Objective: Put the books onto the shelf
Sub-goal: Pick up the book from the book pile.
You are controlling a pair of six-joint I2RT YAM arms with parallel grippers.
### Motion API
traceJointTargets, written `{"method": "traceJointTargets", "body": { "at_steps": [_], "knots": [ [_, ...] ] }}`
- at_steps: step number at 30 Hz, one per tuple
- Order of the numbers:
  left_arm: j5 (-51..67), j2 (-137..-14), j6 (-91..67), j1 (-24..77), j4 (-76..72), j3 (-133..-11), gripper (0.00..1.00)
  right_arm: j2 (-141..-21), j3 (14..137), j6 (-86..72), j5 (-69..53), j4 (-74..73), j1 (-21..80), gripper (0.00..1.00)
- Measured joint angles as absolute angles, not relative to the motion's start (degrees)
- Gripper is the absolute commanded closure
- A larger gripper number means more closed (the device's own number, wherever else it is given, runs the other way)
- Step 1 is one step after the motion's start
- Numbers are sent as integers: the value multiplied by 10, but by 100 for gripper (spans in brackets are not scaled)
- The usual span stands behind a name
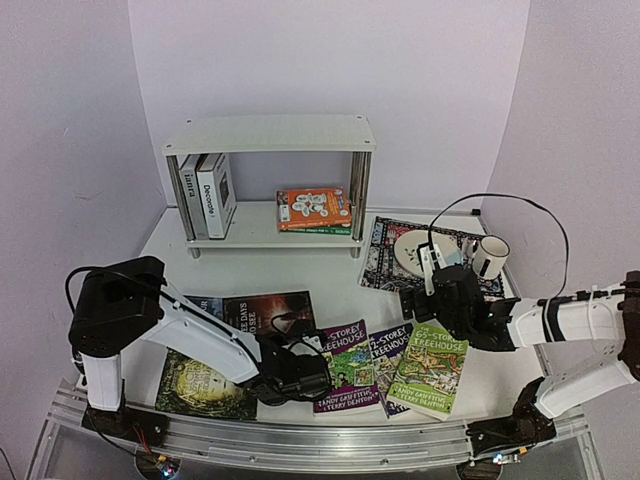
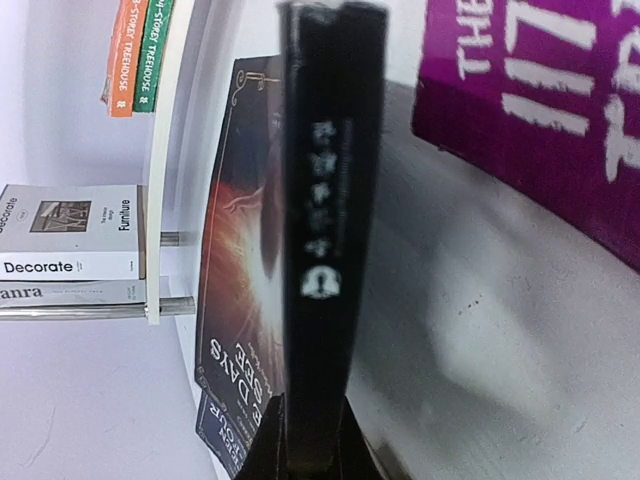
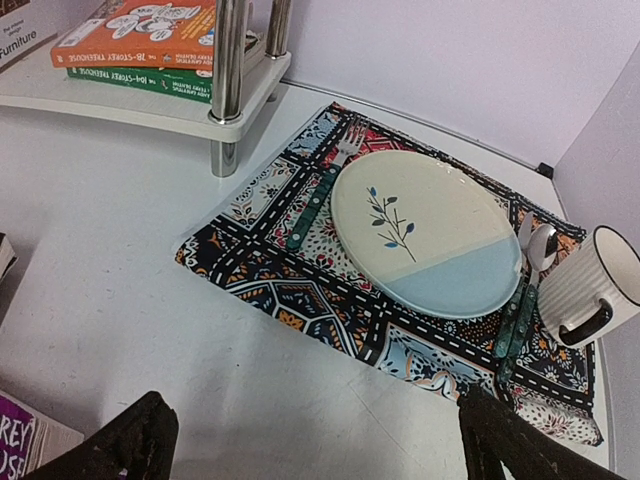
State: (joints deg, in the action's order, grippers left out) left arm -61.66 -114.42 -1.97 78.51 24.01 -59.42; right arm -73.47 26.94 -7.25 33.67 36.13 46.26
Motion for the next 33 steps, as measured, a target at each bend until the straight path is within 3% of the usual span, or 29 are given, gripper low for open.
{"method": "traceJointTargets", "body": {
  "at_steps": [19, 33],
  "knots": [
    [-413, -932, 107, 753, 273, -615, 100, -731, 268, -71, 325, 361, 463, 2],
    [-464, -869, 192, 707, 296, -687, 100, -724, 264, -71, 326, 365, 463, 2]
  ]
}}
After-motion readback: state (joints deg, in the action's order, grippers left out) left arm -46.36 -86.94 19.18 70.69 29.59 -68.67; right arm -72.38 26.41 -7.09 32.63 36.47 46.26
